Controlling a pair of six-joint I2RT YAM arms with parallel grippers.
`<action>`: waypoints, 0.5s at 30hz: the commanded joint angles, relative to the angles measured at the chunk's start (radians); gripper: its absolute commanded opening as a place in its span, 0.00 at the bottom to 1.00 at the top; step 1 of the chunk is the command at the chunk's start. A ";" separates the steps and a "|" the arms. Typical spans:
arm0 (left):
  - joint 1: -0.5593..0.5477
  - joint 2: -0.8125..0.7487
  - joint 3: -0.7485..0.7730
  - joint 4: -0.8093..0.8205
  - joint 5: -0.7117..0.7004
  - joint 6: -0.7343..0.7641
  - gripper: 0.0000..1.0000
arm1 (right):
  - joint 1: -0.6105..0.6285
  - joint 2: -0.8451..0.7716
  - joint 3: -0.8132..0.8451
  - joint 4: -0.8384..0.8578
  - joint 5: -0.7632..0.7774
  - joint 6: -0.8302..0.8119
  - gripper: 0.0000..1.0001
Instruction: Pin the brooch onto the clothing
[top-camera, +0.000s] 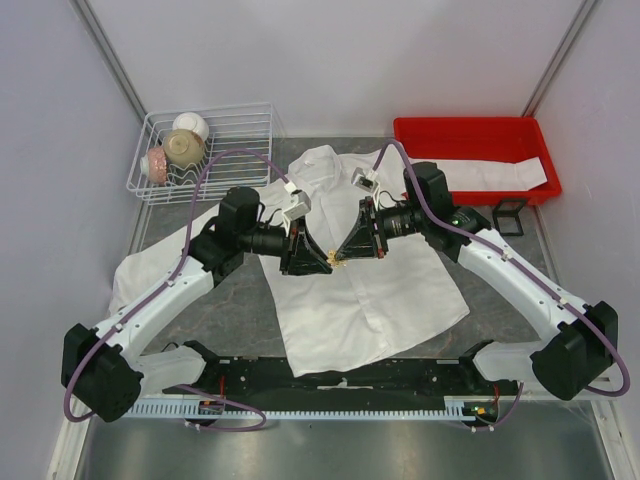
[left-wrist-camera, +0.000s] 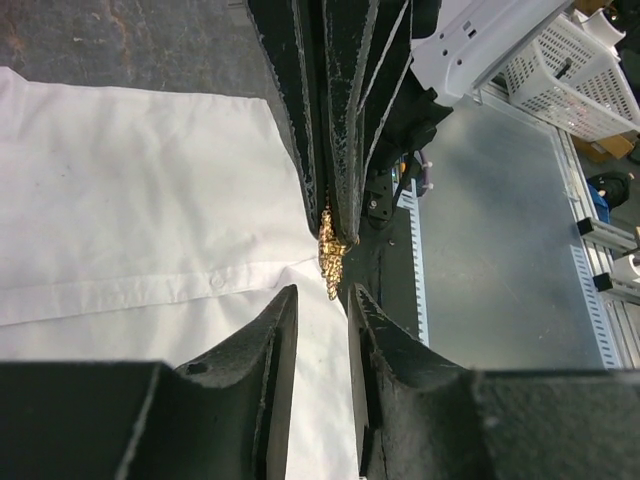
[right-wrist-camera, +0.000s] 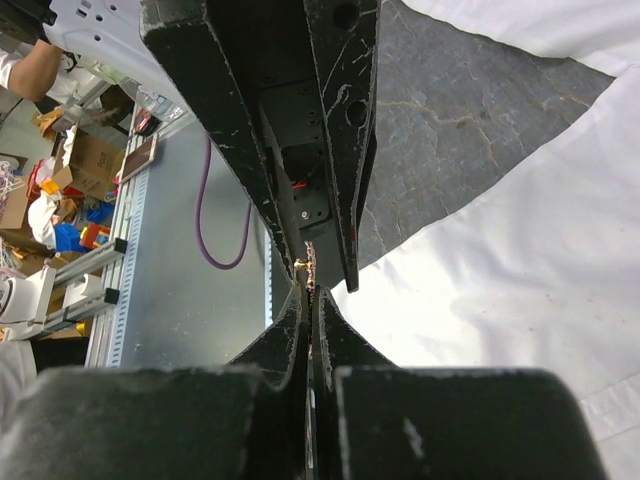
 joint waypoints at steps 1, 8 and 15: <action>-0.004 -0.015 -0.001 0.094 0.027 -0.079 0.33 | 0.008 -0.007 -0.009 0.048 -0.033 0.015 0.00; -0.004 -0.016 -0.004 0.103 0.039 -0.091 0.32 | 0.010 -0.007 -0.015 0.046 -0.023 0.006 0.00; -0.004 -0.018 -0.010 0.080 0.070 -0.073 0.02 | 0.004 -0.012 0.000 0.014 -0.037 -0.013 0.23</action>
